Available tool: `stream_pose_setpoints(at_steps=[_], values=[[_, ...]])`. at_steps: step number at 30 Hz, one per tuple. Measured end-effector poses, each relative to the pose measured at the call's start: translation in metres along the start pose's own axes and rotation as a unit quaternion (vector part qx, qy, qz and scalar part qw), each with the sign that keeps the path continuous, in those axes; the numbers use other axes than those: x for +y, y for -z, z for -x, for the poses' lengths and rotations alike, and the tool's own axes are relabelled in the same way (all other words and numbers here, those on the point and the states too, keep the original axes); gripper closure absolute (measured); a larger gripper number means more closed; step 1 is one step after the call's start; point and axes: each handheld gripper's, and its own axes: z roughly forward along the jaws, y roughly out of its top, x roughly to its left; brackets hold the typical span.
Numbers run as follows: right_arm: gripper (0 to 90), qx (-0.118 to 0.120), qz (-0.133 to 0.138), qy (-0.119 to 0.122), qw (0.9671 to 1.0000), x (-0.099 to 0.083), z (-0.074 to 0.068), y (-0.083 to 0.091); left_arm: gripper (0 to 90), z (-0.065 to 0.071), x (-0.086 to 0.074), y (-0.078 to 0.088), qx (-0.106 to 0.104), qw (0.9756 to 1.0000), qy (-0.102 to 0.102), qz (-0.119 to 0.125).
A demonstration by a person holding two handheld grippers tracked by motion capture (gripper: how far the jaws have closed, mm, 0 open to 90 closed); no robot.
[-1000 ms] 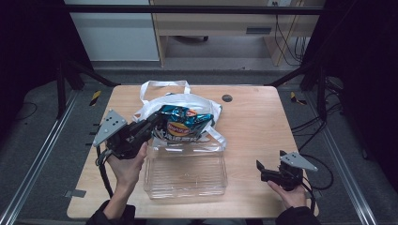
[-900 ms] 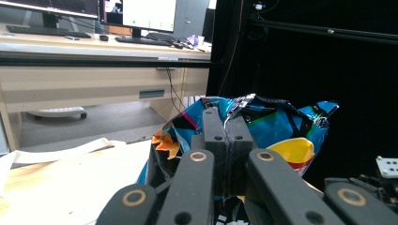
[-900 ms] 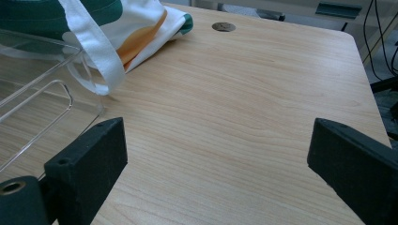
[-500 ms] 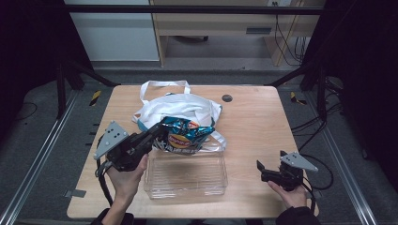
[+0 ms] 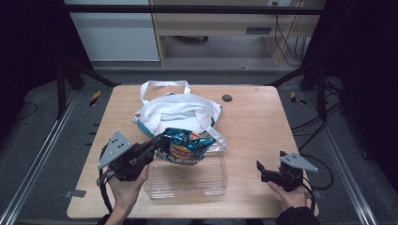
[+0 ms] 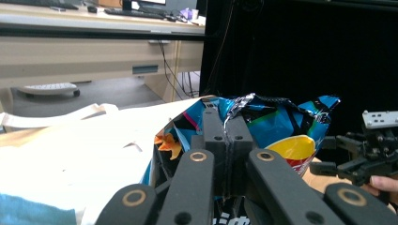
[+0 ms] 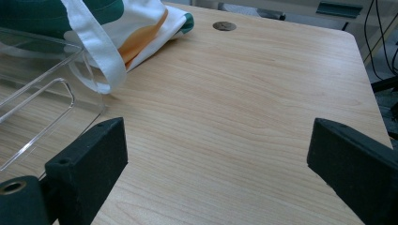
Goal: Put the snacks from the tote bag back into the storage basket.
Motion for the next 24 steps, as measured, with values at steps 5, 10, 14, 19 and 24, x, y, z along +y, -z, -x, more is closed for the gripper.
stream_pose_setpoints(at_steps=[5, 10, 14, 19, 24], values=[[5.6, -0.001, 0.000, 0.001, 1.0000, 0.000, 0.000, 0.000, 90.0, 0.001, -0.008, 0.000, -0.002, 0.9999, 0.004, -0.010], [5.6, 0.001, 0.001, 0.002, 1.0000, 0.000, 0.000, 0.000, 90.0, 0.003, -0.015, -0.001, -0.002, 0.9998, 0.005, -0.020], [5.6, 0.002, 0.001, 0.003, 1.0000, 0.000, 0.000, 0.000, 90.0, 0.004, -0.020, -0.003, -0.005, 0.9996, 0.007, -0.028], [5.6, 0.002, -0.001, 0.003, 1.0000, 0.000, -0.001, 0.001, 90.0, 0.005, -0.025, -0.004, -0.008, 0.9993, 0.009, -0.037], [5.7, 0.001, -0.001, 0.003, 1.0000, 0.000, -0.001, 0.001, 90.0, 0.008, -0.033, -0.005, -0.008, 0.9987, 0.005, -0.049]])
